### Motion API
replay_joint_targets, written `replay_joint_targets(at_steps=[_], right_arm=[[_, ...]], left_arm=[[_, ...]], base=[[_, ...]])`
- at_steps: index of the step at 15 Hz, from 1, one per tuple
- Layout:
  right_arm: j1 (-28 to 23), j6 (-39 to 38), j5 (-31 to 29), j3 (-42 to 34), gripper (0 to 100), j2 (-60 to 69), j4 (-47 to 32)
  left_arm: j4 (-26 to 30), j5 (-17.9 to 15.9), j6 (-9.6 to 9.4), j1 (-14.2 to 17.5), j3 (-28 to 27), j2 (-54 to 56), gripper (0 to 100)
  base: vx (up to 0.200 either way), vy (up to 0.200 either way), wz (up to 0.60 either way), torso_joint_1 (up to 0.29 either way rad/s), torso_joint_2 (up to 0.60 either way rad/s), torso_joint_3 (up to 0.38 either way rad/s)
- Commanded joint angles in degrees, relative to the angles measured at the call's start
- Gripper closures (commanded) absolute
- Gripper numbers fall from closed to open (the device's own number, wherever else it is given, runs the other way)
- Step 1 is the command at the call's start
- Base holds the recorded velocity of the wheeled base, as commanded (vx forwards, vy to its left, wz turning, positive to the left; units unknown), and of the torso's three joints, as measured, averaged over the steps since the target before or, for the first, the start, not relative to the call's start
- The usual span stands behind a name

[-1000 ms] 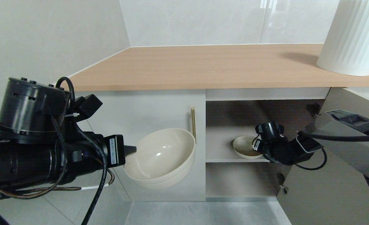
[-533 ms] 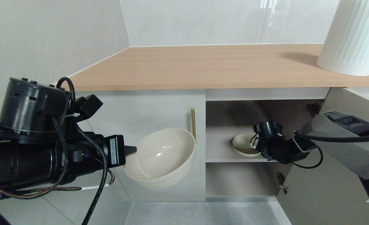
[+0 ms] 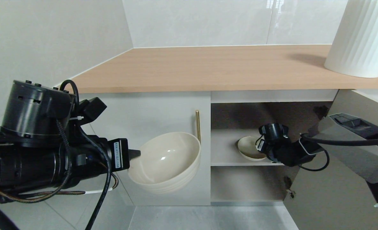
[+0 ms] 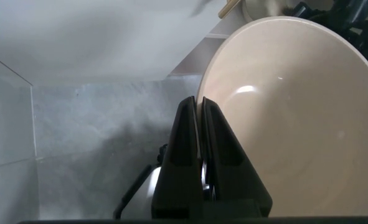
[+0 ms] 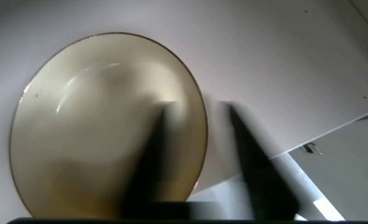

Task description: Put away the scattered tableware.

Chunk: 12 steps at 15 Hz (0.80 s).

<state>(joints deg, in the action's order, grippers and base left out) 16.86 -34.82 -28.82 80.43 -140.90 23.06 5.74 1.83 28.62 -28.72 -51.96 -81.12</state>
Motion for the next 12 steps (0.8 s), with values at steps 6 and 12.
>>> replay_joint_targets(at_steps=[6, 12], right_arm=[[2.0, -0.6, 4.0, -9.0, 0, 13.4, -0.7], [10.9, 7.1, 24.4, -15.2, 0, 44.0, -31.7]], left_arm=[[-4.3, 0.2, -3.57, 0.0, -1.4, -5.4, 100], [-12.8, 7.2, -13.59, -6.5, -0.6, -15.7, 100]], base=[[0.000, 0.000, 0.00, 0.000, 0.00, 0.000], [0.000, 0.000, 0.00, 0.000, 0.00, 0.000]])
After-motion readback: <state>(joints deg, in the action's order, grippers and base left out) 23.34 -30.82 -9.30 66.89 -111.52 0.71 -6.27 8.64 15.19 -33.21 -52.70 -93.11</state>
